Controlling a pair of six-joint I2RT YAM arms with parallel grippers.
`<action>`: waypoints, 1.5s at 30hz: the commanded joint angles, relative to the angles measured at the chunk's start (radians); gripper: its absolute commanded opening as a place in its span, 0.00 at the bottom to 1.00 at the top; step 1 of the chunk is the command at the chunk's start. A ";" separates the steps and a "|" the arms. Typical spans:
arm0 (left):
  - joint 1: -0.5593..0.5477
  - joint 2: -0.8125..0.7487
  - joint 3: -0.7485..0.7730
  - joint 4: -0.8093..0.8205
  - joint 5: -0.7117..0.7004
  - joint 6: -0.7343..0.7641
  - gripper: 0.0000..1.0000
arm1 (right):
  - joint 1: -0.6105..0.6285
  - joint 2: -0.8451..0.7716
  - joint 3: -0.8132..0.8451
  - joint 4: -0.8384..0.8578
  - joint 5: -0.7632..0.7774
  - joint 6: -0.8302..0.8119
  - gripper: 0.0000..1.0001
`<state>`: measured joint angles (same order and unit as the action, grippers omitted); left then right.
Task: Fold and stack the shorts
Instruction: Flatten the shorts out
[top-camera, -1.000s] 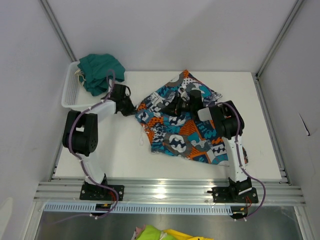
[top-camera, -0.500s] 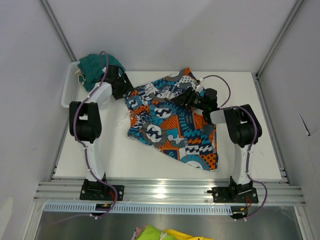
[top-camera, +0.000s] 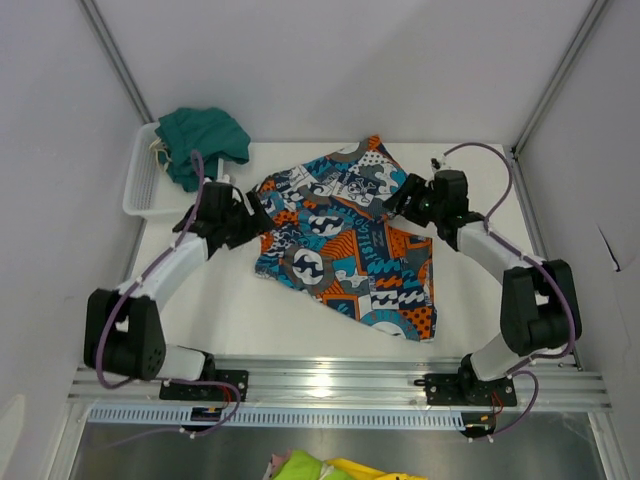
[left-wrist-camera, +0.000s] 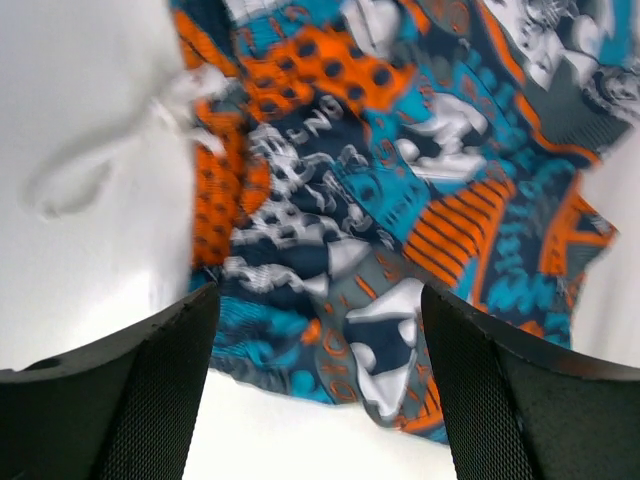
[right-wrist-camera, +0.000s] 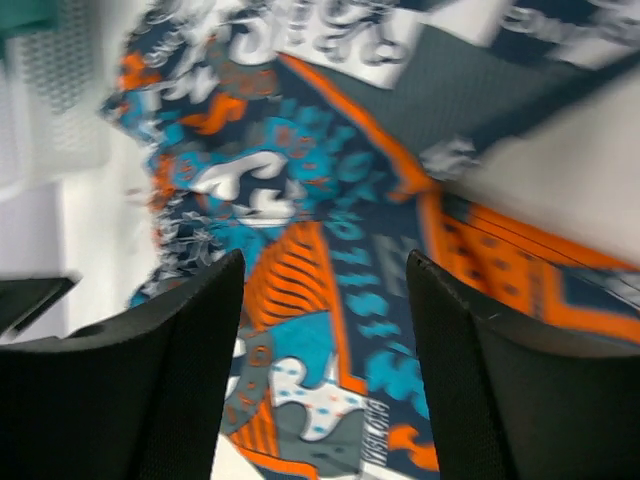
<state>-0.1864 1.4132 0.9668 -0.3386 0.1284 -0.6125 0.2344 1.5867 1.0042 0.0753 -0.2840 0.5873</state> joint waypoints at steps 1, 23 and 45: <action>-0.025 -0.175 -0.179 0.096 0.013 -0.067 0.83 | -0.035 -0.068 -0.044 -0.287 0.176 -0.078 0.65; -0.027 -0.316 -0.502 0.266 0.034 -0.104 0.83 | -0.159 0.025 -0.076 -0.333 0.267 -0.090 0.45; -0.027 -0.226 -0.573 0.427 0.060 -0.113 0.79 | -0.191 0.193 0.016 -0.201 0.128 -0.101 0.04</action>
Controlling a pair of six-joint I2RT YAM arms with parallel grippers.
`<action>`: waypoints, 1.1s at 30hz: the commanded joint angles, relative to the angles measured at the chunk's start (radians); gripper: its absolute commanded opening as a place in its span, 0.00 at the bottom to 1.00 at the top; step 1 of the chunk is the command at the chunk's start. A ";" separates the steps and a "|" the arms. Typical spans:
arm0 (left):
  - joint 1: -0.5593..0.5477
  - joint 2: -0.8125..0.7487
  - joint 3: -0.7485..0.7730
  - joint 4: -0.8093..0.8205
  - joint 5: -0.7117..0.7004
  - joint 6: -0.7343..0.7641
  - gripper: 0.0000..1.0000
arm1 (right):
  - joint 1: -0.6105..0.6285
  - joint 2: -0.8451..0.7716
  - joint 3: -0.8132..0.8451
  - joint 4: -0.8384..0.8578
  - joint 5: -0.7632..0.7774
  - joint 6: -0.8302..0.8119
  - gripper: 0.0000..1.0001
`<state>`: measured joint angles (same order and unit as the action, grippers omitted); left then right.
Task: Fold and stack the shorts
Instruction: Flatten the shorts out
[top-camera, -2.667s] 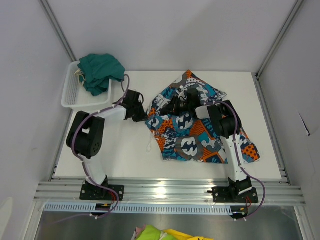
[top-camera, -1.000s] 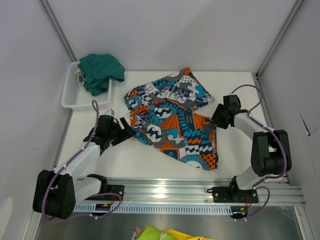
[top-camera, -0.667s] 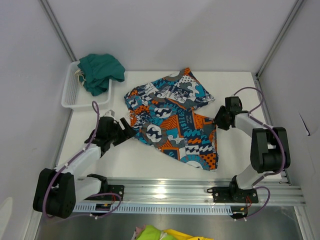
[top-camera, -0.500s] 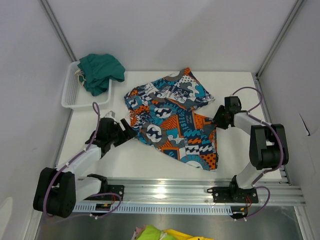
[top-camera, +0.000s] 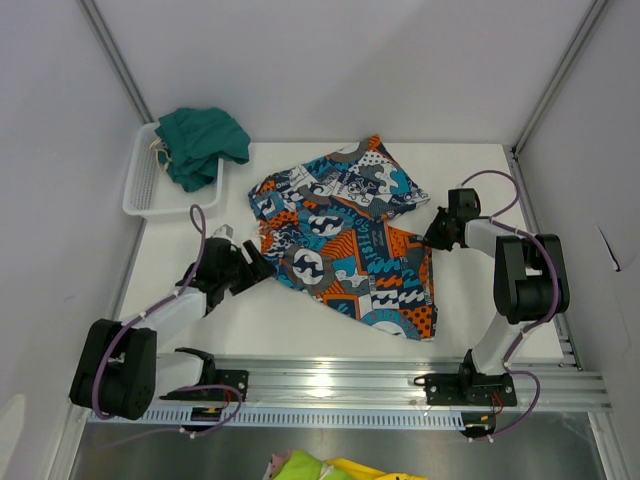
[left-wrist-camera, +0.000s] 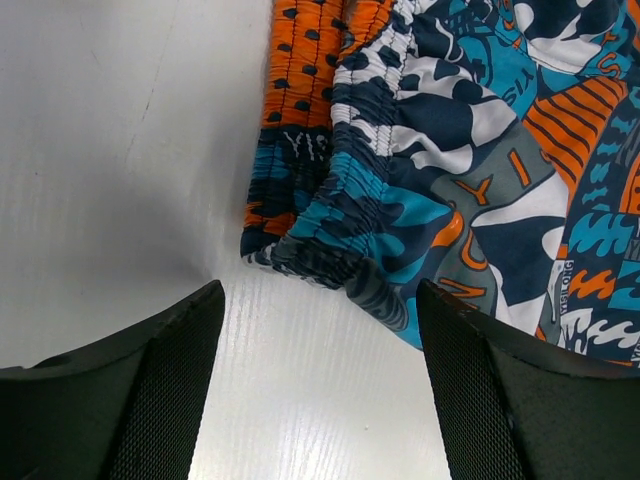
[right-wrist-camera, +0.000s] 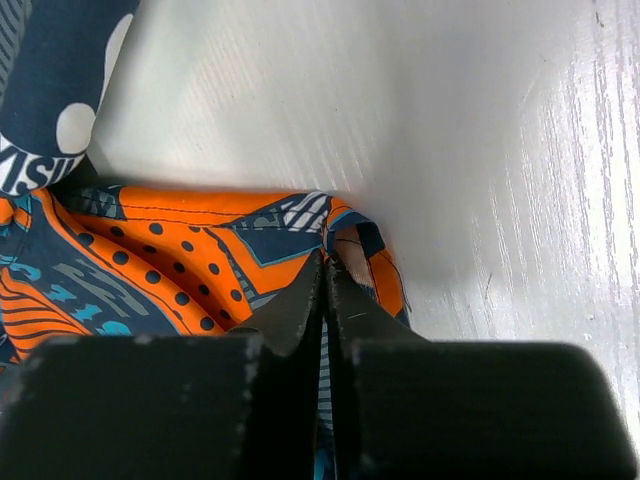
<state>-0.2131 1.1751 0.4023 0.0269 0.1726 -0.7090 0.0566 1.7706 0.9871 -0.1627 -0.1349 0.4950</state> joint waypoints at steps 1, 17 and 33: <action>0.000 0.015 -0.003 0.064 0.013 -0.017 0.79 | -0.012 0.007 0.032 0.037 -0.028 -0.009 0.00; 0.001 0.239 0.208 0.064 -0.007 -0.056 0.12 | -0.029 -0.002 0.071 0.029 -0.054 0.002 0.00; 0.011 0.161 0.178 -0.065 -0.018 0.036 0.01 | -0.136 0.242 0.363 -0.052 -0.078 0.068 0.12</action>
<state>-0.2100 1.3754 0.5838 -0.0147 0.1612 -0.7143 -0.0803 1.9778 1.2877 -0.1833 -0.2031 0.5537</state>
